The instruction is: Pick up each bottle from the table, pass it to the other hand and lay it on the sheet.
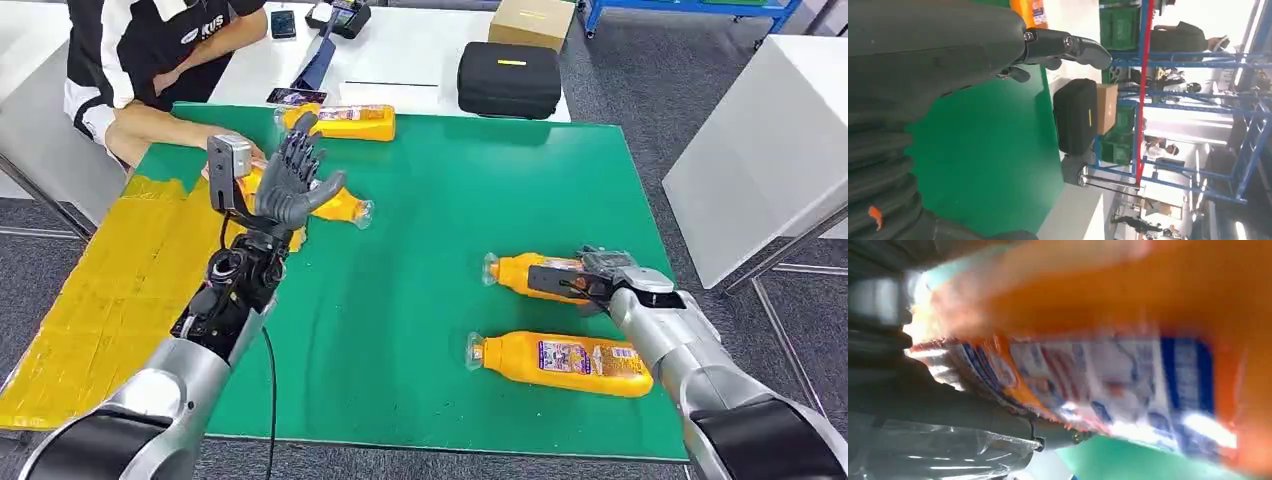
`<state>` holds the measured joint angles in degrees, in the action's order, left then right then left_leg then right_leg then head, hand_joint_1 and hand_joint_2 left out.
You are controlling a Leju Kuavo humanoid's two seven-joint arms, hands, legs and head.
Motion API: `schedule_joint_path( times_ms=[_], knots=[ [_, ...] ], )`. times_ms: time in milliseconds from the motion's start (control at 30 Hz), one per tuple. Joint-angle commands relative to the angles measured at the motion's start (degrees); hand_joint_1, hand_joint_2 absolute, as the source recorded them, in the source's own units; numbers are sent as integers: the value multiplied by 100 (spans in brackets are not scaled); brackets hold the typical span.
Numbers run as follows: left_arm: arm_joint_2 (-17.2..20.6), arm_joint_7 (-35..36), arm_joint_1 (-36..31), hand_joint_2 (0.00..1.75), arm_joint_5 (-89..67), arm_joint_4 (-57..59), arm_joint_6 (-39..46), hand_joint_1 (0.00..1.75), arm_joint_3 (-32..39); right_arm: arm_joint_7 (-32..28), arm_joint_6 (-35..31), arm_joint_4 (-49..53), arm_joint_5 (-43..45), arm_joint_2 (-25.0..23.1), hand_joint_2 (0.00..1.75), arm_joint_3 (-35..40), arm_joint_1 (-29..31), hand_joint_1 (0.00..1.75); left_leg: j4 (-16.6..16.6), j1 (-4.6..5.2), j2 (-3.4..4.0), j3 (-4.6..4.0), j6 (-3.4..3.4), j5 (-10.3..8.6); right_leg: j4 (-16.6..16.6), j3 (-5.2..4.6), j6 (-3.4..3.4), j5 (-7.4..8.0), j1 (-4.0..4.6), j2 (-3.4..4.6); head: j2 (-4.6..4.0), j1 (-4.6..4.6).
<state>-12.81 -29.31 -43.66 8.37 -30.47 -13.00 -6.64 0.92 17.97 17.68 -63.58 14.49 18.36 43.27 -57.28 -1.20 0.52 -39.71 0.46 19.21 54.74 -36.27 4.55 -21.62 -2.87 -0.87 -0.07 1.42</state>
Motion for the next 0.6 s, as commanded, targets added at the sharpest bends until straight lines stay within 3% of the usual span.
schedule_joint_path(
  times_ms=[33, 200, 267, 367, 467, 600],
  knots=[
    [196, 42, -240, 175, 24, 504, -22, 0, 150, 56, -82, -428, -105, -124, 175, 250, 96, 175, 0, -3, 3, 18, 0, 8, -1, 17, -22, -5, 5, 7, 0, 0],
    [216, 28, -209, 175, 26, 447, -25, 0, 161, 92, -505, -390, -32, -242, 175, 122, 226, 175, 0, -2, 8, 18, 5, 3, 0, 14, -19, 0, 4, 11, 0, 2],
    [238, 109, -129, 175, 61, 376, -144, 0, 164, 239, -1073, -369, -31, -443, 175, -23, 326, 175, -14, 0, 18, 63, 5, 36, 17, 50, -58, -28, 6, 30, 0, 2],
    [226, 59, -78, 175, -31, 270, -163, 0, 64, 268, -1671, -294, 91, -723, 175, -329, 365, 175, 0, 0, 26, 15, 3, 6, 3, 10, -18, 5, 4, 30, 0, 0],
    [188, 63, -67, 175, -124, 163, -161, 0, -59, 111, -2378, -118, 300, -870, 175, -597, 208, 175, -5, -1, 25, 21, 3, 13, 9, 11, -25, -3, 5, 32, 0, 0],
    [180, 103, -38, 175, -146, 94, -147, 0, -87, 45, -2550, -133, 318, -889, 175, -655, 162, 175, -9, -2, 17, 38, 5, 23, 12, 28, -36, -18, 6, 22, 0, 2]
  ],
)
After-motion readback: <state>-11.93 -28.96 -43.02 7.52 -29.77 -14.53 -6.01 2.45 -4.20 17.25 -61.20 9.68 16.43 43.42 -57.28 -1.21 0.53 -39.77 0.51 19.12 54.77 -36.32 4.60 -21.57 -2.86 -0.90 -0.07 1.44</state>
